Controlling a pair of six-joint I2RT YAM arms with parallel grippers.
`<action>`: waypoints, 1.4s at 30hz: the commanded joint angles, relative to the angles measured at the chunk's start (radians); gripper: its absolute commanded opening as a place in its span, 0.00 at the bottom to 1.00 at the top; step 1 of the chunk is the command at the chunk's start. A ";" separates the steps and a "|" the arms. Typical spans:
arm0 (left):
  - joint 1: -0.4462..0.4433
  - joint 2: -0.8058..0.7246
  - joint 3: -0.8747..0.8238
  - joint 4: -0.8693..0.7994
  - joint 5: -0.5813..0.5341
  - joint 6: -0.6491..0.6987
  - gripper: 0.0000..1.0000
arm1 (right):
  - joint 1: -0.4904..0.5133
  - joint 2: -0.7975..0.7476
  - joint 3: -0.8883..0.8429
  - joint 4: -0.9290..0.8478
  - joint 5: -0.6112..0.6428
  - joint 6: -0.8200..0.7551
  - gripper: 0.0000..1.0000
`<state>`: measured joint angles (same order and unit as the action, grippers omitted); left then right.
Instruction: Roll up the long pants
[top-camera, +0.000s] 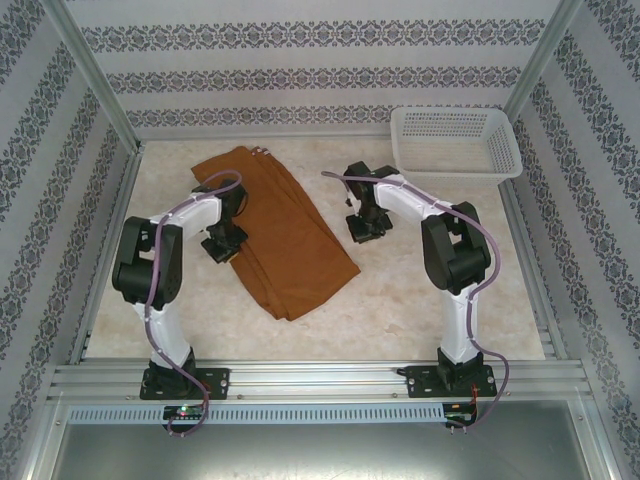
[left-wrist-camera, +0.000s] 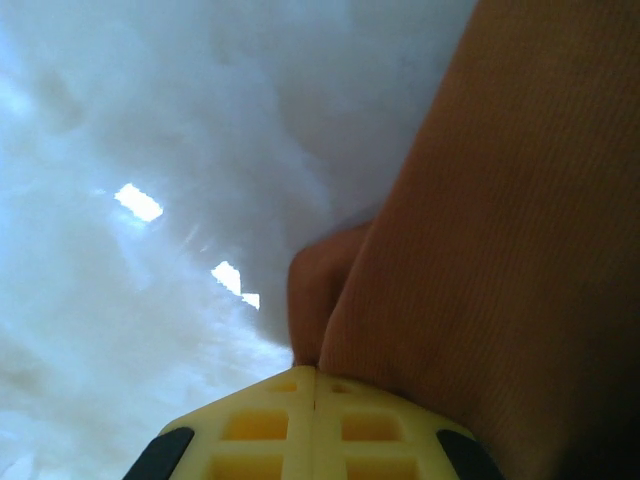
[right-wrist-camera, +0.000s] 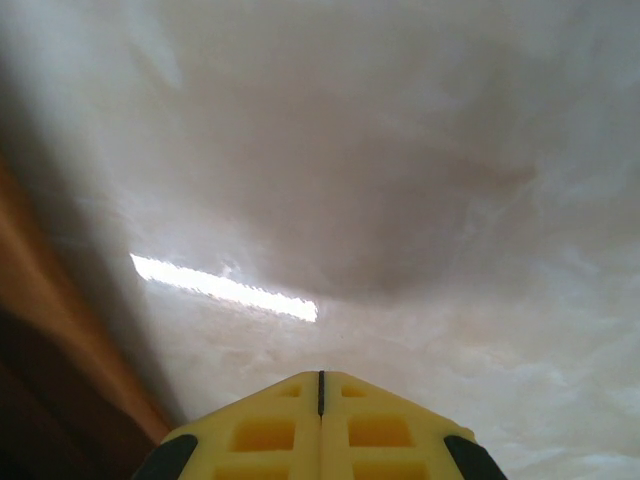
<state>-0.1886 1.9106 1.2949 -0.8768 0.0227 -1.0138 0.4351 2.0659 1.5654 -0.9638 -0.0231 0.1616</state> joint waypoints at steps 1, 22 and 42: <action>-0.017 0.053 0.065 0.035 -0.006 -0.019 0.00 | 0.045 -0.022 -0.068 0.025 0.015 0.035 0.00; -0.047 0.125 0.278 -0.073 -0.021 0.073 0.00 | 0.329 -0.105 -0.155 -0.003 0.117 0.191 0.00; -0.073 -0.077 0.281 0.048 0.103 0.163 0.00 | 0.595 -0.362 -0.208 0.103 0.381 -0.128 0.91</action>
<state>-0.2367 1.7481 1.5429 -0.8963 0.0578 -0.8742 0.9665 1.6810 1.3903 -0.9024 0.2710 0.1116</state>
